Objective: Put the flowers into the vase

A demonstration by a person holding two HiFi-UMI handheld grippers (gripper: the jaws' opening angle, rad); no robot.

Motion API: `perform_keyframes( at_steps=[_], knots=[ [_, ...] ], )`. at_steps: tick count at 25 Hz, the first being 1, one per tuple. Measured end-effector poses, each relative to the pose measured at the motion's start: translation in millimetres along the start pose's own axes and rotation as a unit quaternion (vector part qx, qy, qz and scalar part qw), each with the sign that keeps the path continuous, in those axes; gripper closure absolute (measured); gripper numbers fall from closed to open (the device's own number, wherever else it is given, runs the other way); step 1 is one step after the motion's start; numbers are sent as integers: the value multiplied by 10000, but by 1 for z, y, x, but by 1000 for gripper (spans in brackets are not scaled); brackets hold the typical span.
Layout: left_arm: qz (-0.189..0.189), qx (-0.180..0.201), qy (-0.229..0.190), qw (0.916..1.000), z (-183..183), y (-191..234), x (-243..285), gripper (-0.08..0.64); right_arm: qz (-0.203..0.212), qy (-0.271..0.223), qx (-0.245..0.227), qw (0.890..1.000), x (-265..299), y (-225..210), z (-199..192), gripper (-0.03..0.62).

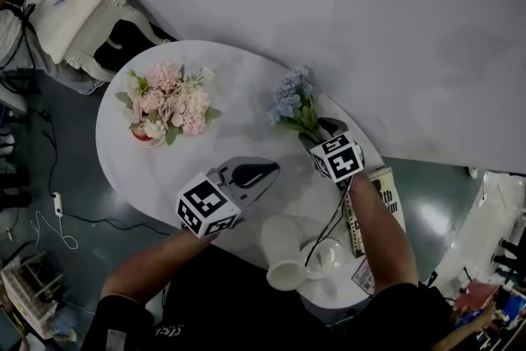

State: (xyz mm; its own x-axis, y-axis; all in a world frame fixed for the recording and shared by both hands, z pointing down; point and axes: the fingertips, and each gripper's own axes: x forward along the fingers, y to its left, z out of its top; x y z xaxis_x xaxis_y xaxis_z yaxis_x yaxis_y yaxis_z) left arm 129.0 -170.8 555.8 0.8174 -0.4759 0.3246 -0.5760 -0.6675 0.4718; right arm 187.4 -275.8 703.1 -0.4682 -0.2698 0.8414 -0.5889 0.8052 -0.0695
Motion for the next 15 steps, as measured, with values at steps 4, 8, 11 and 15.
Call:
perform_keyframes(
  at_steps=[4,8,11,15],
  knots=[
    [-2,-35,-7,10000,0,3,-2,549,-95,137,19,9999,5,-3,-1,341],
    [18,-63,-32,10000,3,7,-4,550,-161,256,-91,9995,7,-7,1,339],
    [40,-84,-39,9999,5,9,-6,549,-212,317,-219,9990,9,-6,7,337],
    [65,-126,-35,9999,4,12,-9,549,-276,298,-358,9985,15,-4,14,338]
  ],
)
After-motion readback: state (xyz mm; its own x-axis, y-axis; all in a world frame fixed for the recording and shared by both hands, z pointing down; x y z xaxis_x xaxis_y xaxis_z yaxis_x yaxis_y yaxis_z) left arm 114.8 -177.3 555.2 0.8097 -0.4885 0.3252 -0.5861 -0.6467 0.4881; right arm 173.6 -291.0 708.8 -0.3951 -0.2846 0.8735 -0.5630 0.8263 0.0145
